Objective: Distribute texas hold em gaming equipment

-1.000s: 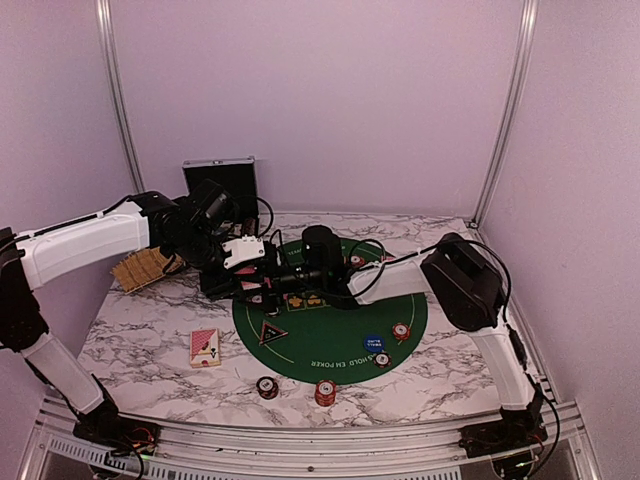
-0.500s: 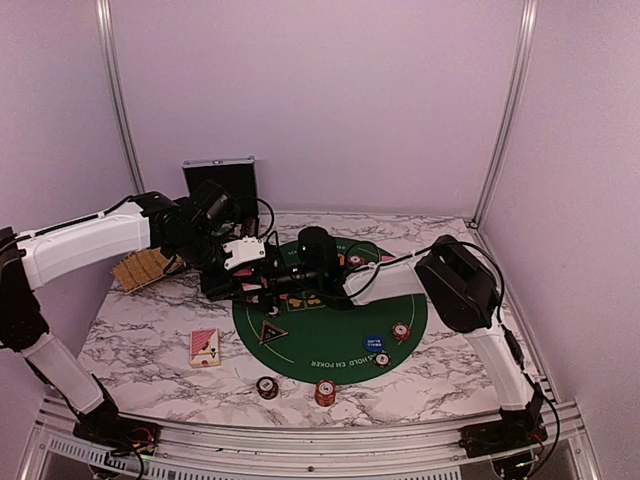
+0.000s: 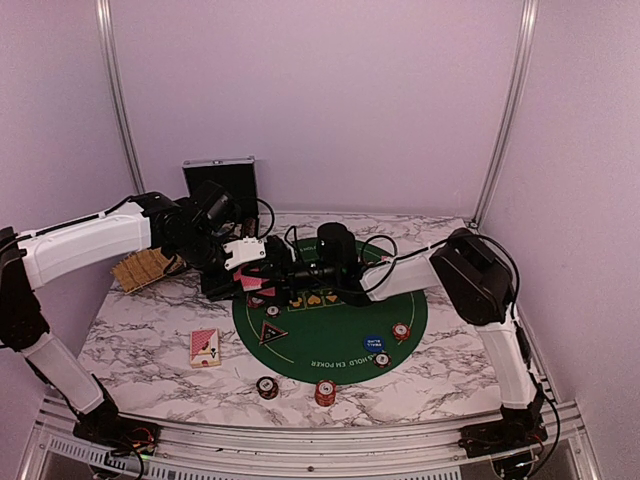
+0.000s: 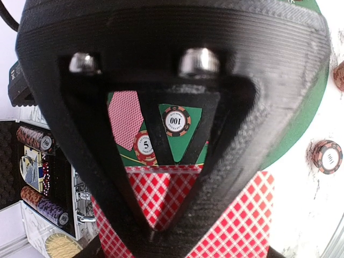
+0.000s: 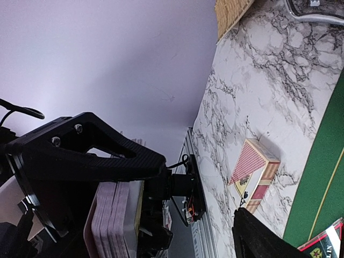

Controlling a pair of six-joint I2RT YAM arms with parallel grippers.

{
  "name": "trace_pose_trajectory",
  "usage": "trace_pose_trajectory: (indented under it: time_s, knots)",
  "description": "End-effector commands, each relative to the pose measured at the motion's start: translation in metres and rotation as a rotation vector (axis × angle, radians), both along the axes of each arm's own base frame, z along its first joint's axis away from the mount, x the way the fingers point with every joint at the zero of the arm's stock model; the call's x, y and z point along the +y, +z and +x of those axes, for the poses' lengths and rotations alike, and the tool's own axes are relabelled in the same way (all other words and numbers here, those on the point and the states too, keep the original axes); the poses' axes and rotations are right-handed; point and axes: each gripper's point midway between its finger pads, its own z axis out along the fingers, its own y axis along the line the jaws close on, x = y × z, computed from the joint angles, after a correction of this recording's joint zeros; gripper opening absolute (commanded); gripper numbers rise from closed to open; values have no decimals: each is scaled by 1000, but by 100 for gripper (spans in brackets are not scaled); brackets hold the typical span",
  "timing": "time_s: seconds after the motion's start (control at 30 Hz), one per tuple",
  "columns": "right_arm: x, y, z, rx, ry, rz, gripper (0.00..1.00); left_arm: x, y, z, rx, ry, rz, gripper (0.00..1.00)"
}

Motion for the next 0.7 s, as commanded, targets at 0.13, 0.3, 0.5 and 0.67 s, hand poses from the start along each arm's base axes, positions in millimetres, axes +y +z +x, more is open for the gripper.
trace_pose_trajectory:
  time_s: [0.13, 0.3, 0.5, 0.67]
  knots:
    - [-7, 30, 4, -82, -26, 38, 89, -4, 6, -1, -8, -8, -18, 0]
    - [1, 40, -5, -115, -4, 51, 92, -3, 0, -1, 7, -7, -7, 0]
    - [23, 24, -16, -88, 41, 34, 92, -6, 2, 2, 4, -5, -13, 0]
    - [41, 9, -22, -67, 67, 16, 92, -6, 2, 2, 3, -5, -5, 0]
